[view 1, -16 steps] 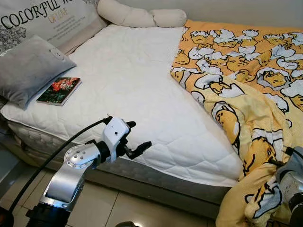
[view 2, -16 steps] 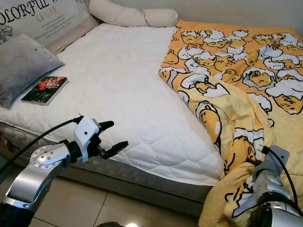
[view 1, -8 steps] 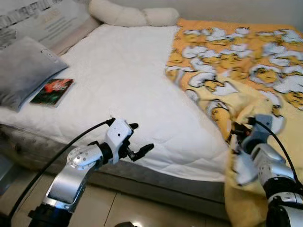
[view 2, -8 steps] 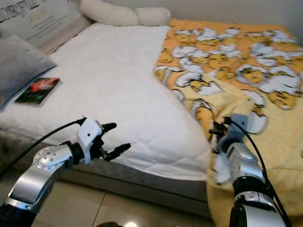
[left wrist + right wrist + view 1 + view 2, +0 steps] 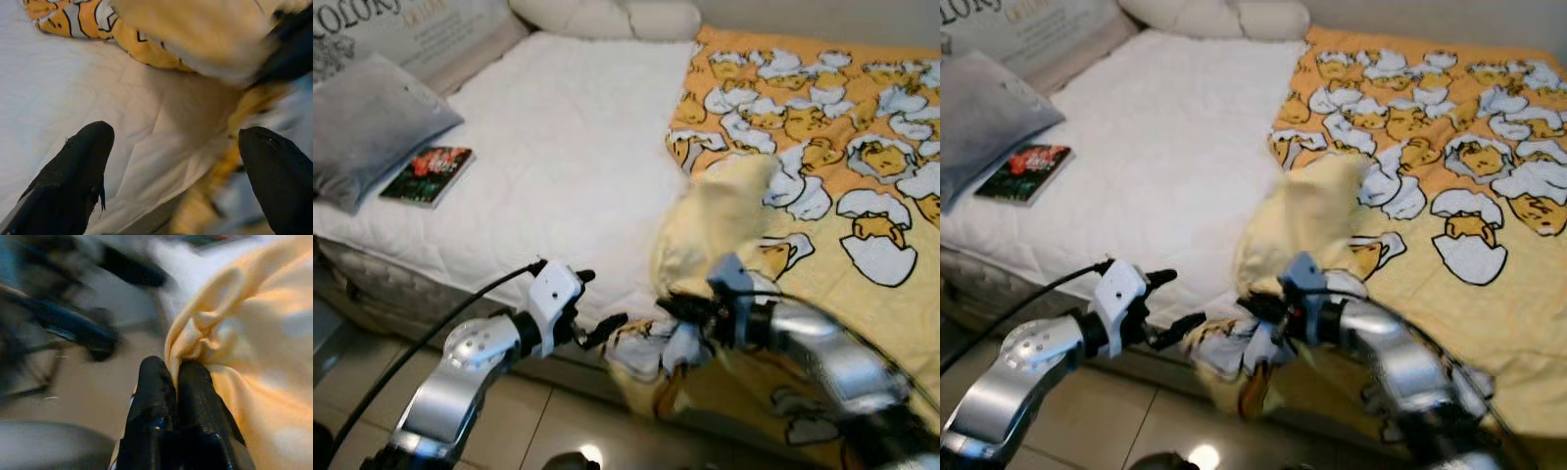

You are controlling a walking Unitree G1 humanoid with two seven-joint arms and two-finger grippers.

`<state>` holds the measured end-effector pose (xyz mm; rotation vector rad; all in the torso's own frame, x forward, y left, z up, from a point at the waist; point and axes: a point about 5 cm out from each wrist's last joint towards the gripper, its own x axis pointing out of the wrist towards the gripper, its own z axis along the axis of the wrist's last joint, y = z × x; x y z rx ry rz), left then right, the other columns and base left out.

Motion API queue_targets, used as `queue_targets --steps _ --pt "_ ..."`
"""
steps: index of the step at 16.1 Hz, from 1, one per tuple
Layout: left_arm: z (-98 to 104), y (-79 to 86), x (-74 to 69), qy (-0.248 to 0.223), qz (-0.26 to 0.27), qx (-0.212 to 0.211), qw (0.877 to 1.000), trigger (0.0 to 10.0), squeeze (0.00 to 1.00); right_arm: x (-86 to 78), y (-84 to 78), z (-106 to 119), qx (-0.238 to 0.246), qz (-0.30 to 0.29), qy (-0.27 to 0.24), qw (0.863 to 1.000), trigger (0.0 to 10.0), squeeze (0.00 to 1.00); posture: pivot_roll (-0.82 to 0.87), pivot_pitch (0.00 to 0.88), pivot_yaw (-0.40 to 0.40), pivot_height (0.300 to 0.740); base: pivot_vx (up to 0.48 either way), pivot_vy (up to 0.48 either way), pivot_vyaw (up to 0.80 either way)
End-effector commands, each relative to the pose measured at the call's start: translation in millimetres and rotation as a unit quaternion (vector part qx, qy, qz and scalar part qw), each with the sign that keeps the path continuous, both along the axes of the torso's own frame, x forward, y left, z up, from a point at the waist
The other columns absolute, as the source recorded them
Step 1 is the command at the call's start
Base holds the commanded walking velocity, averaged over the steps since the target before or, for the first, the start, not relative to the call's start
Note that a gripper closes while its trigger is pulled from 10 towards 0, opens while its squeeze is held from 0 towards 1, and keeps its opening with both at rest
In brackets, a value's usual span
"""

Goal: Clean up the room

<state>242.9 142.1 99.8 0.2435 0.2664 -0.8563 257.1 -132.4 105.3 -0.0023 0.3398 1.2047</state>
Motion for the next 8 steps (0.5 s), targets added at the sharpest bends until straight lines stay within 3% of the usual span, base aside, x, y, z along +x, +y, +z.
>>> queue_targets --steps 1,3,4,5,6,7,8 --pt "1 0.4 -1.6 0.002 0.001 0.004 1.0 10.0 0.0 -8.1 13.7 14 0.045 0.056 0.002 0.997 0.0 0.0 0.08 0.0 0.009 0.74 0.0 0.0 0.0" --pt "0 -0.4 -5.5 0.007 0.0 0.004 1.0 10.0 0.0 -18.5 9.8 8 0.012 0.084 0.018 0.996 0.0 0.0 0.08 0.0 0.006 0.74 0.0 0.0 0.0" --pt "0 -1.0 -6.8 0.009 0.0 0.003 1.0 10.0 0.0 -19.5 9.1 5 -0.003 0.081 0.016 0.997 3.1 0.0 0.08 0.0 0.005 0.74 0.0 0.0 0.0" --pt "-1 -1.9 -8.3 0.011 -0.001 0.003 1.0 10.0 0.0 -20.6 8.6 2 -0.017 0.078 0.018 0.997 5.0 0.0 0.08 0.0 0.004 0.74 0.0 0.0 0.0" --pt "-1 -2.0 -8.8 0.012 -0.001 0.003 1.0 10.0 0.0 -22.2 8.3 2 -0.026 0.081 0.018 0.996 9.5 0.0 0.08 0.0 0.003 0.74 0.0 0.0 0.0" --pt "-1 -2.3 -9.5 0.014 -0.001 0.003 1.0 10.0 0.0 -25.6 7.4 1 -0.039 0.088 0.026 0.995 10.0 0.0 0.08 0.0 0.004 0.74 0.0 0.0 0.0" --pt "-1 -2.6 -10.0 0.015 -0.001 0.003 1.0 10.0 0.0 -27.2 6.5 1 -0.047 0.091 0.03 0.994 10.0 0.11 0.08 0.0 0.004 0.74 0.0 0.0 0.0"
